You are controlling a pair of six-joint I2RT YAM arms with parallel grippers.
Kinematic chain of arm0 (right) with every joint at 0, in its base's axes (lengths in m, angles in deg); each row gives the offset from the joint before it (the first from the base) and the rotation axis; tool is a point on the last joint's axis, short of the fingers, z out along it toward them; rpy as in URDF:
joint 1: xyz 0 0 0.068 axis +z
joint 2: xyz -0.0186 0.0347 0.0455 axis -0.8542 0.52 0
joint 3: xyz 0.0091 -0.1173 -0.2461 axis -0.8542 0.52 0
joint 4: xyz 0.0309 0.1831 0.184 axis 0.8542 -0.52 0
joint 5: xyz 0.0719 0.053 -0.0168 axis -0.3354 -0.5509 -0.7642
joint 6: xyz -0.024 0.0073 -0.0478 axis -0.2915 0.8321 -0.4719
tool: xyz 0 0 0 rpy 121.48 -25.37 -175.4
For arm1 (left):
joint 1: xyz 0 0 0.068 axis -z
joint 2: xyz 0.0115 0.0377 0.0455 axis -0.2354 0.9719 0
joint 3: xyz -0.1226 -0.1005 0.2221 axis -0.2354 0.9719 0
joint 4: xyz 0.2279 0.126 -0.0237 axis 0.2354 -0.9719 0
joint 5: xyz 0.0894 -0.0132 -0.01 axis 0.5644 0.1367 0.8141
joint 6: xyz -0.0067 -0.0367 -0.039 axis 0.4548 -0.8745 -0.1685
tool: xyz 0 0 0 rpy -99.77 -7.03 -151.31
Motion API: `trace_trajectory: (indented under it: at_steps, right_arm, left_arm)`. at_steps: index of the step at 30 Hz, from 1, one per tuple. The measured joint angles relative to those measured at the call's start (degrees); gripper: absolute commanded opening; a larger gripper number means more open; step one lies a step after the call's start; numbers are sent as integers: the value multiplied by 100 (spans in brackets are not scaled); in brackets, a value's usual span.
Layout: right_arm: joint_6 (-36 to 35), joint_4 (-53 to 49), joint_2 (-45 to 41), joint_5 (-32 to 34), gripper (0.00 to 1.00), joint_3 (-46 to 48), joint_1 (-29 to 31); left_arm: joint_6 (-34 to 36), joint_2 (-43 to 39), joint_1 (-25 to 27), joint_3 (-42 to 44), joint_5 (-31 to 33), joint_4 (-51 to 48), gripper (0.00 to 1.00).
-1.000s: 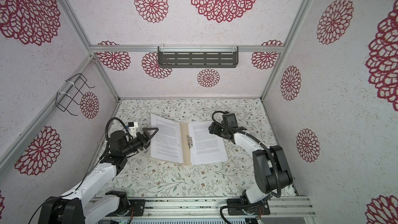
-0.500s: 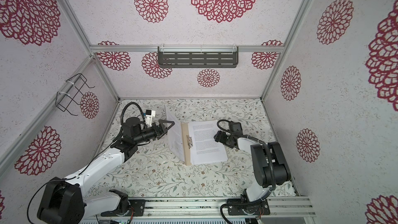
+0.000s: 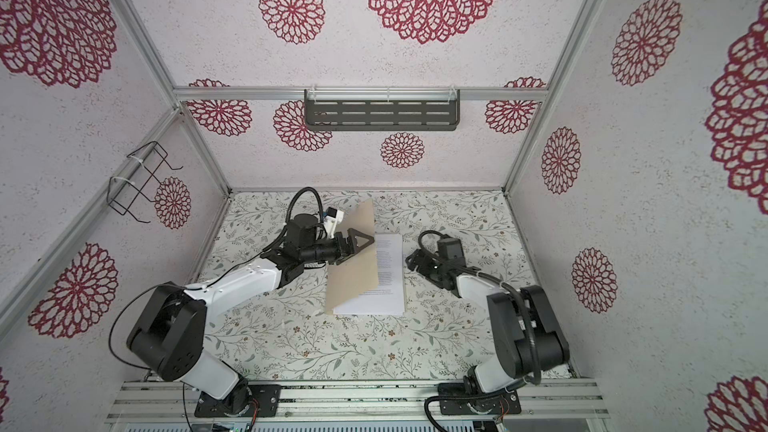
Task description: Put the files into the folder
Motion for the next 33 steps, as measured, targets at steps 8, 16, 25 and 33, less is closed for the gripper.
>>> trace_trajectory:
  at_steps: [8,16,25,33]
  right_arm:
    - [-459,-863,-1753,608,99,-334,-964]
    - [-872,-1196,-2500,844,99,-195,-975]
    - [-1799,24,-2575,2092,99,809,-1012]
    - [-2745,2463,-2048,2859,99,2535,-1078]
  left_arm:
    - [-92,1574,442,-732,-116,243,97]
    - [341,-457,-339,-66,13,-361,97]
    - [1517,-3985,-2577,1569,2927,-1093,97]
    - [3032,-3936,-3209,3464,5591,-501,97]
